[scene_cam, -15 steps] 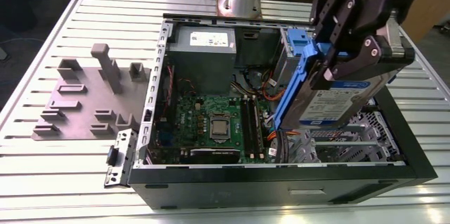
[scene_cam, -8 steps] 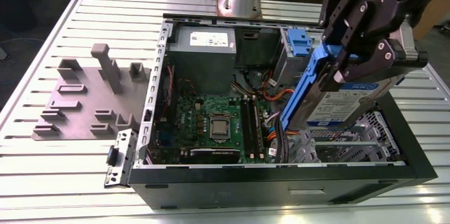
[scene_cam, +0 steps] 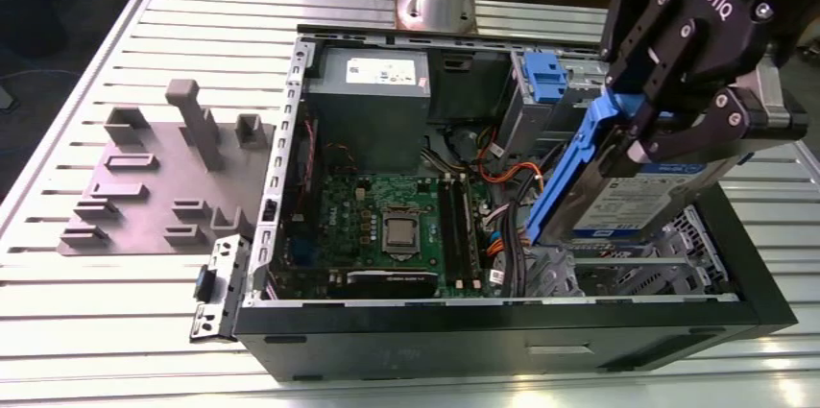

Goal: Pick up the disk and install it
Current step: 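Insert the disk into the insertion slot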

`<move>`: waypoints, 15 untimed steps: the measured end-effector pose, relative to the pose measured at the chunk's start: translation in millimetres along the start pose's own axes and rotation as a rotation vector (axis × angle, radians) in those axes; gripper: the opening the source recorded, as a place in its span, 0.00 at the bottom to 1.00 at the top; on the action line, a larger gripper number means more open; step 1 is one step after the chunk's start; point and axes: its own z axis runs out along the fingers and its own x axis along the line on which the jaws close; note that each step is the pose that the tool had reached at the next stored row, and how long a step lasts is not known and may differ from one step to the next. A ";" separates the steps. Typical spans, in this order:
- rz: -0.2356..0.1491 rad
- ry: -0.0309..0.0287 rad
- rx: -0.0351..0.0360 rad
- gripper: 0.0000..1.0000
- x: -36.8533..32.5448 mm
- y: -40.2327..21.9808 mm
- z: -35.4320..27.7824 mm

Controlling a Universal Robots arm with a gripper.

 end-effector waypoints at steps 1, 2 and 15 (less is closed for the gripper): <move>0.000 0.0000 0.0000 0.36 0.1 -2.1 0.2; 0.000 0.0001 0.0000 0.36 0.2 -4.5 0.4; 0.000 0.0002 0.0000 0.36 0.3 -10.9 1.2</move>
